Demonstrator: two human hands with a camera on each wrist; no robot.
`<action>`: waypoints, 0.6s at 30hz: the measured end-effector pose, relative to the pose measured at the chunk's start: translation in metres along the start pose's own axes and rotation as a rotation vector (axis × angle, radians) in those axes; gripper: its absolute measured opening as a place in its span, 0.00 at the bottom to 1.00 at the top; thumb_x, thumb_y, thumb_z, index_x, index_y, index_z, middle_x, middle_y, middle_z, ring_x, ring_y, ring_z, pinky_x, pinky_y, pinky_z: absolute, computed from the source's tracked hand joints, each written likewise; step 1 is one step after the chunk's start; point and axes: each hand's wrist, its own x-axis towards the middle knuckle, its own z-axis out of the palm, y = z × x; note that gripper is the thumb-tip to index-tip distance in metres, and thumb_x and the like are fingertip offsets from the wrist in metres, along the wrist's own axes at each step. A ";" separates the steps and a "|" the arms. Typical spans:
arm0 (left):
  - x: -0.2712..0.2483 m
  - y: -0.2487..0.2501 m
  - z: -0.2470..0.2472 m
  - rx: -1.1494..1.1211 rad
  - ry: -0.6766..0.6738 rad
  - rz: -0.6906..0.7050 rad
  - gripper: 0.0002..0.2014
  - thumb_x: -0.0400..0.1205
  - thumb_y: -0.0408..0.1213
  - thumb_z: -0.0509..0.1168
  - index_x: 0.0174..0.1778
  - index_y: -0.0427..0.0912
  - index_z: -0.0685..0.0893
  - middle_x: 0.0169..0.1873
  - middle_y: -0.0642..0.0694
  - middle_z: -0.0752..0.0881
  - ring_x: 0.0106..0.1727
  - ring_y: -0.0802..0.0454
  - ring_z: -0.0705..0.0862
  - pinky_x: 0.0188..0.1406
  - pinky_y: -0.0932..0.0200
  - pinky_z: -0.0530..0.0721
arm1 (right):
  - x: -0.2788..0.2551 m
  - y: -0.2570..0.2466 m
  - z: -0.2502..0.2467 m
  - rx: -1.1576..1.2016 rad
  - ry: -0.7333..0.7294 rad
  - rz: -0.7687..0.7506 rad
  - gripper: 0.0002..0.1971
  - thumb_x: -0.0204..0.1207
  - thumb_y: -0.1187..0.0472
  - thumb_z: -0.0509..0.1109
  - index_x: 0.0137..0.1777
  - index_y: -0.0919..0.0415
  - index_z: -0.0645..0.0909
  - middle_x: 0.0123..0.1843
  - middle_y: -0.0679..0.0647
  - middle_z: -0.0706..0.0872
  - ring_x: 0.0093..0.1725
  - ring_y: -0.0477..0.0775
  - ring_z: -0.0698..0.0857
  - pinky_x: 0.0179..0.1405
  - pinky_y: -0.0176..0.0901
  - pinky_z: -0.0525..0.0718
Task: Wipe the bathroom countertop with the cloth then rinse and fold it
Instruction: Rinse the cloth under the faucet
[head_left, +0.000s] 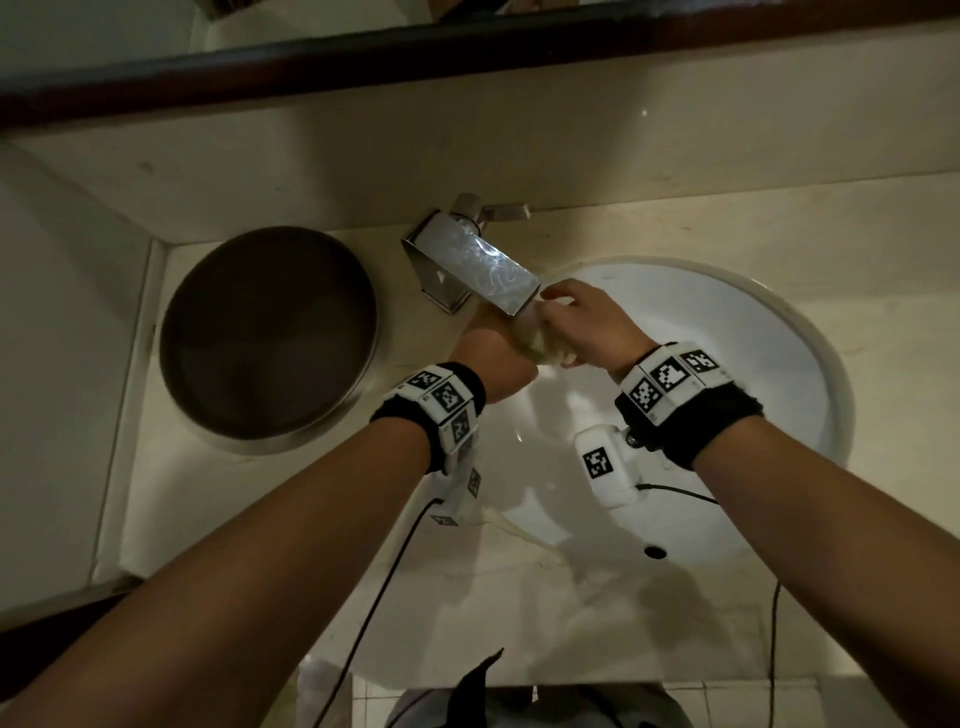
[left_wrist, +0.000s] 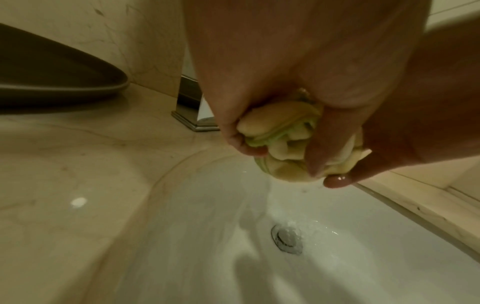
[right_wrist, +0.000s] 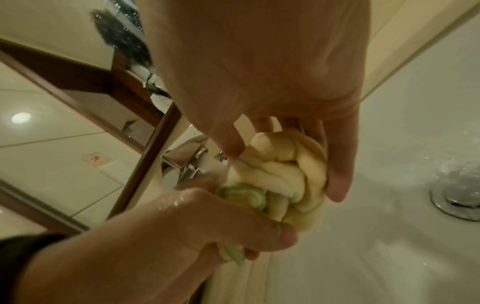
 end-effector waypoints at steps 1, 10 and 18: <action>-0.001 -0.002 -0.001 -0.027 0.017 -0.009 0.15 0.73 0.25 0.70 0.40 0.48 0.74 0.37 0.49 0.79 0.39 0.53 0.81 0.39 0.68 0.80 | -0.001 0.000 0.001 0.012 0.014 0.016 0.19 0.80 0.50 0.62 0.70 0.54 0.76 0.64 0.58 0.81 0.53 0.59 0.85 0.35 0.48 0.89; -0.009 -0.002 0.010 0.110 0.187 0.048 0.21 0.74 0.20 0.64 0.64 0.29 0.77 0.59 0.31 0.82 0.64 0.36 0.77 0.66 0.53 0.71 | -0.004 0.000 0.017 0.504 -0.014 0.294 0.21 0.73 0.44 0.71 0.58 0.59 0.80 0.57 0.61 0.85 0.50 0.64 0.88 0.37 0.63 0.91; -0.003 -0.008 0.001 -0.041 0.015 -0.096 0.18 0.67 0.28 0.78 0.51 0.42 0.84 0.48 0.45 0.88 0.48 0.48 0.87 0.52 0.50 0.87 | -0.004 -0.004 0.030 0.139 0.124 -0.038 0.12 0.72 0.52 0.65 0.52 0.52 0.83 0.51 0.53 0.86 0.51 0.59 0.85 0.49 0.52 0.86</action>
